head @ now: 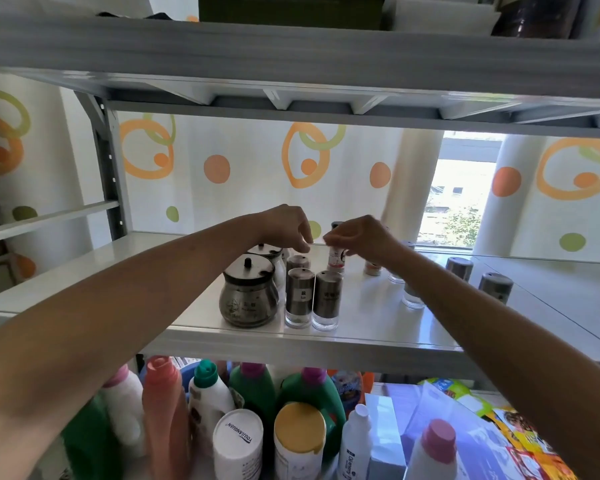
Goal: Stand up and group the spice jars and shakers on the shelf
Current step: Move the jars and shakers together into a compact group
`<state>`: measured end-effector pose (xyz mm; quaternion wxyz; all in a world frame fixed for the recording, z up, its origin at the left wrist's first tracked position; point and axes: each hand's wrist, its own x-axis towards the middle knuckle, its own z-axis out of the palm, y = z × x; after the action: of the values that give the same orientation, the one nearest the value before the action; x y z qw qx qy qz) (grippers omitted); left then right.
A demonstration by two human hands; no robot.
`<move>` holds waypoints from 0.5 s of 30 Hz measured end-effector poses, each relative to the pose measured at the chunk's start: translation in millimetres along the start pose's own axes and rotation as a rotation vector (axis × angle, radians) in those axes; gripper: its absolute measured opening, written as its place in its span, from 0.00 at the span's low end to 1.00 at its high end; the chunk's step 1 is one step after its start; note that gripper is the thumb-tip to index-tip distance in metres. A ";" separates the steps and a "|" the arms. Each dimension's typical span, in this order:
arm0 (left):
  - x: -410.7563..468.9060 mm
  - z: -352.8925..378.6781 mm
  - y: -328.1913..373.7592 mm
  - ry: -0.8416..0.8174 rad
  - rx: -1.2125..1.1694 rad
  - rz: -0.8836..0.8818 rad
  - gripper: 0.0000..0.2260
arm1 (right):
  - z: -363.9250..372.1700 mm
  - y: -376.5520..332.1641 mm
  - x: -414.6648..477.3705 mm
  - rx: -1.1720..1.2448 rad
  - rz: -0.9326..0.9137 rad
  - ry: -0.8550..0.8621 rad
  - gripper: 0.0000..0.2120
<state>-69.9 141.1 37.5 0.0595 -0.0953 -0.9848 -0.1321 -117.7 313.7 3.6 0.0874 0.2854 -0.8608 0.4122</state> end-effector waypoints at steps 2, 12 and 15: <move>3.2 -0.4 6.1 0.050 -0.025 0.004 0.14 | -22.3 7.8 -5.0 -0.013 -0.019 0.122 0.09; 40.5 28.1 87.4 0.100 -0.042 0.154 0.19 | -59.5 78.0 -64.0 -0.054 0.140 0.496 0.26; 52.5 46.2 111.0 0.071 -0.001 0.191 0.21 | -40.2 95.1 -79.7 -0.011 0.197 0.509 0.33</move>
<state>-102.8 267.8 28.4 0.1066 -0.1840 -0.9685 -0.1296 -109.2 425.0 -64.0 0.2621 0.0869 -0.8370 0.4725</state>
